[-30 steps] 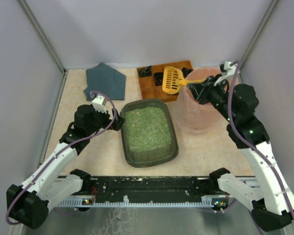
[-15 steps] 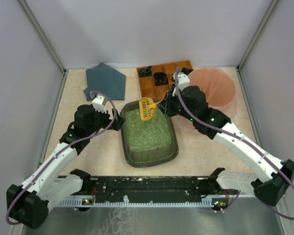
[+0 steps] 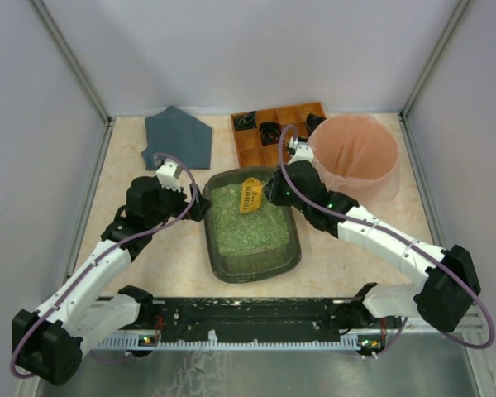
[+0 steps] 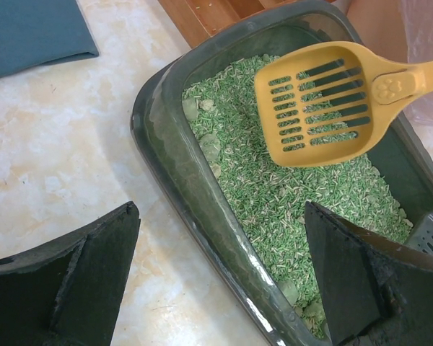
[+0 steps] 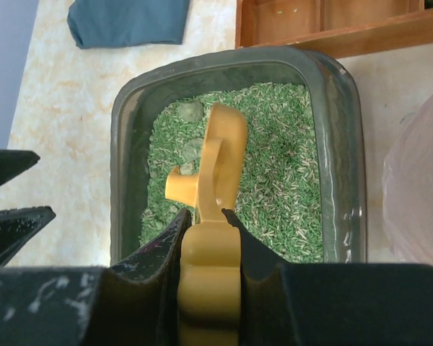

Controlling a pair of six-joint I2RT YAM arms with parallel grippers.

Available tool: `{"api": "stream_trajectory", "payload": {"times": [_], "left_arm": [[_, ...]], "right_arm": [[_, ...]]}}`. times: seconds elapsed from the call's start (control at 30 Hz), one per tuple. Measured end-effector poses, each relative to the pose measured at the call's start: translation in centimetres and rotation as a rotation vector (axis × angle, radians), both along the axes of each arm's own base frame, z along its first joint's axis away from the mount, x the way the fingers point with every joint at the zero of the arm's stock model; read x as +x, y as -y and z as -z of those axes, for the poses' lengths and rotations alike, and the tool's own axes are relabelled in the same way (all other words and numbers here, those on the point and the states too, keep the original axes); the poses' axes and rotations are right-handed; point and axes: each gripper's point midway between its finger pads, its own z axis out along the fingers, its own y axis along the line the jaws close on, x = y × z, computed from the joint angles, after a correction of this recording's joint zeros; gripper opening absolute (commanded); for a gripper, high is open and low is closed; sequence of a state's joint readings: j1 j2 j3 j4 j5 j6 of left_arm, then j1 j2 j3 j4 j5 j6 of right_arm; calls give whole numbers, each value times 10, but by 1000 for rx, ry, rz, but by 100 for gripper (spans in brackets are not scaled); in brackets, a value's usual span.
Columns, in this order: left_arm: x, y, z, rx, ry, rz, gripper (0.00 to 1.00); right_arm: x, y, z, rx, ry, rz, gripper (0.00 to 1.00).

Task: Clean the litter box

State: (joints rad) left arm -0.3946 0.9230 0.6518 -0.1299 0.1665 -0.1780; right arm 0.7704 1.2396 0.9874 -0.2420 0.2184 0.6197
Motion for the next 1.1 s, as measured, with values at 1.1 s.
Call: {"api": "stream_trajectory", "payload": {"times": [1.1], "left_arm": [[-1, 4, 8, 2, -29, 20, 100]], "right_arm": [[21, -23, 72, 97, -185, 162, 0]]}}
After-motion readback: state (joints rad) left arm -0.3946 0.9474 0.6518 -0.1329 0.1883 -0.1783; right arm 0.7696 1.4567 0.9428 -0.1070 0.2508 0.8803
